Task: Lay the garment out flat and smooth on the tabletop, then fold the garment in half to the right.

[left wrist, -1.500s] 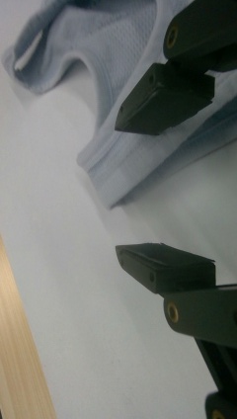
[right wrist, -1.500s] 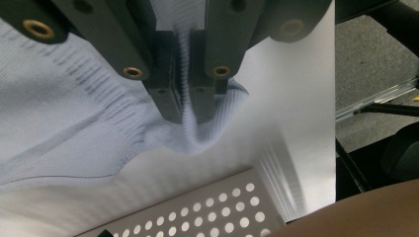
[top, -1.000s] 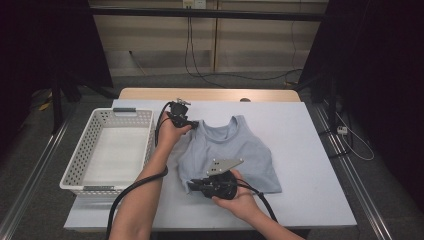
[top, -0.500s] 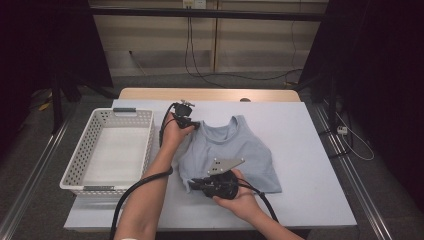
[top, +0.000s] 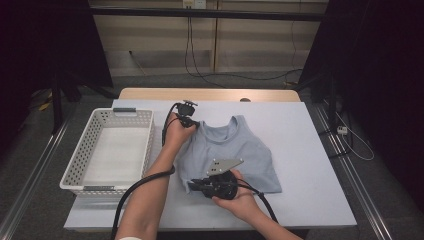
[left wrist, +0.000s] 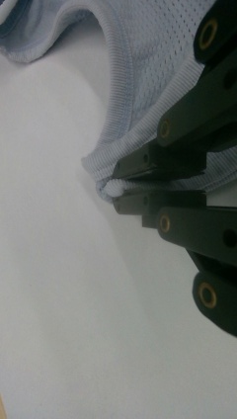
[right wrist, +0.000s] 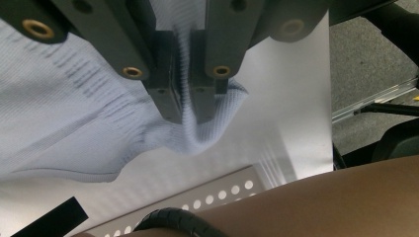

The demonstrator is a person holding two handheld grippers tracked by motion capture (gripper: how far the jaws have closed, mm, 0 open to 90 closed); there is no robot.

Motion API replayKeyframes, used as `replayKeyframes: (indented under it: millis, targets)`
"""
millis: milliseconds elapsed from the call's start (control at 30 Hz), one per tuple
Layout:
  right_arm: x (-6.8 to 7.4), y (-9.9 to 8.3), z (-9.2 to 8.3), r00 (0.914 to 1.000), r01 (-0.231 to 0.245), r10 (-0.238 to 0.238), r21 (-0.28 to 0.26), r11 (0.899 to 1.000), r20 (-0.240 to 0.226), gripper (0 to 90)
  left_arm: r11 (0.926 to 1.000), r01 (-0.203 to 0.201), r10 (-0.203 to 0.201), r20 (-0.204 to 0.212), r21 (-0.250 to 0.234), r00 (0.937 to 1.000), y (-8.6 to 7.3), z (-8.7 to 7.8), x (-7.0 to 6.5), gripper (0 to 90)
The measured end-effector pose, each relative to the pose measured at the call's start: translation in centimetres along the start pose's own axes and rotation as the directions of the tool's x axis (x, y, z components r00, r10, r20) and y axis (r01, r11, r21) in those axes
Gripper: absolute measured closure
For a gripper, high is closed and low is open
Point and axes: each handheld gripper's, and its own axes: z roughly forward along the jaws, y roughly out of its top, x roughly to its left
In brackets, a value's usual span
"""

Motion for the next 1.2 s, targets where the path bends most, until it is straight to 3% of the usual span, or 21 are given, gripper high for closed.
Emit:
replayKeyframes:
  millis: [133, 400, 767, 1200]
  targets:
    - [0.0, 0.1, -0.2, 1.0000, -0.002, 0.002, -0.004, 1.000, -0.003, 85.6, 0.9983, 0.055, -0.056, 0.033, 0.016, 0.9979, 0.2, -0.4, 0.5, 84.5]
    - [0.1, -0.1, -0.4, 0.9999, 0.008, -0.008, 0.001, 1.000, -0.010, 85.6, 0.9958, 0.090, -0.091, 0.058, 0.012, 0.9942, 1.0, -2.0, 1.0, 84.6]
    - [0.0, 0.1, -0.5, 0.9999, 0.000, 0.000, -0.012, 1.000, -0.013, 85.6, 0.9941, 0.107, -0.108, 0.069, 0.018, 0.9918, 1.8, -3.1, 1.6, 84.8]
    - [0.2, 0.5, -0.5, 0.9998, 0.006, -0.006, -0.019, 1.000, -0.018, 85.6, 0.9949, 0.100, -0.101, 0.073, 0.015, 0.9923, 2.2, -4.2, 1.6, 84.8]
